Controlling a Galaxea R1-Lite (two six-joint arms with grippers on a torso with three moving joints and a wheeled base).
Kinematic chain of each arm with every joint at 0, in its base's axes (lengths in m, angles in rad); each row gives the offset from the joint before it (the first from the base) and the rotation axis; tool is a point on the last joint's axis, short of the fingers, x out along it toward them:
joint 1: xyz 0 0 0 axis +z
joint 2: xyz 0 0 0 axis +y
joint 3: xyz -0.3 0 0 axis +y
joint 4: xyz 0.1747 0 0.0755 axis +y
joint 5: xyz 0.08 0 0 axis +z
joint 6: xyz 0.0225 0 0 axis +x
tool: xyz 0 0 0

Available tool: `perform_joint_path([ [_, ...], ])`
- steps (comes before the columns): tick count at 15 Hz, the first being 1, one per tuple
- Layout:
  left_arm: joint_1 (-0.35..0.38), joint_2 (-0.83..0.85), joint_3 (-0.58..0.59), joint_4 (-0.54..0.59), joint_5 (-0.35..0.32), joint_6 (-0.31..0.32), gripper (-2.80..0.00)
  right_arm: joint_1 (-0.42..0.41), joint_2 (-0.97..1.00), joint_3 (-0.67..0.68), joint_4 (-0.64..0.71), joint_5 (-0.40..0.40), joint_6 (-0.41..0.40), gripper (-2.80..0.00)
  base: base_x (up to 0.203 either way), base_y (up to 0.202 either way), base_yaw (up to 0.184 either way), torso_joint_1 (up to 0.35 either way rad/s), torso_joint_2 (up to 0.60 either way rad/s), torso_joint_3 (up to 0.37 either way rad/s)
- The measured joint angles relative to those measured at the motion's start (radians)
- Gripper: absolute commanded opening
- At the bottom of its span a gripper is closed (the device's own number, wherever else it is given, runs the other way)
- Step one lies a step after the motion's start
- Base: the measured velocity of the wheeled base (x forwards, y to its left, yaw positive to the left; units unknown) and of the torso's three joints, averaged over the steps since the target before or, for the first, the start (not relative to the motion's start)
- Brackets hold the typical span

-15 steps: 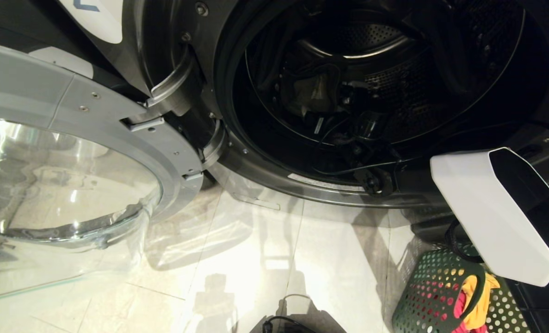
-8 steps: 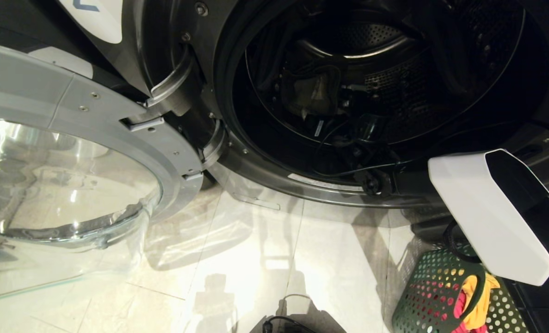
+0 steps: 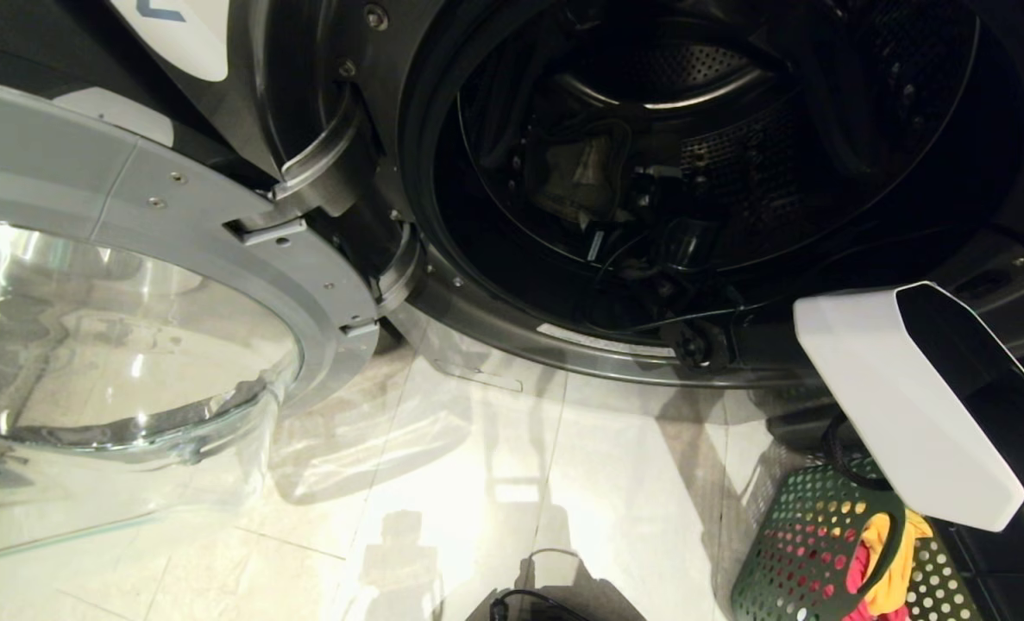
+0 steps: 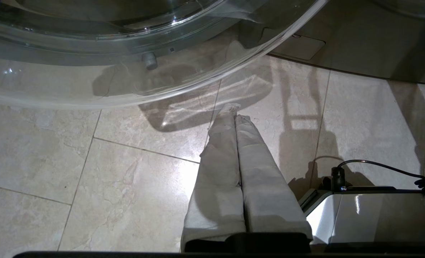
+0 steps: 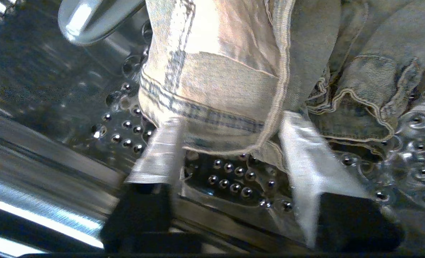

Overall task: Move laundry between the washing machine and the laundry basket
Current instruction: Pick a cloth and place it into the basket

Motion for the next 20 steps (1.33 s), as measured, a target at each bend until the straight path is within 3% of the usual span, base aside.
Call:
perform_joint_path([
  [20, 0.0, 0.0, 0.0, 0.0, 0.0, 0.001, -2.8, -0.013, -0.012, 0.0, -0.003, -0.009, -0.005, -2.8, 0.0, 0.0, 0.0, 0.0, 0.0, 0.0],
])
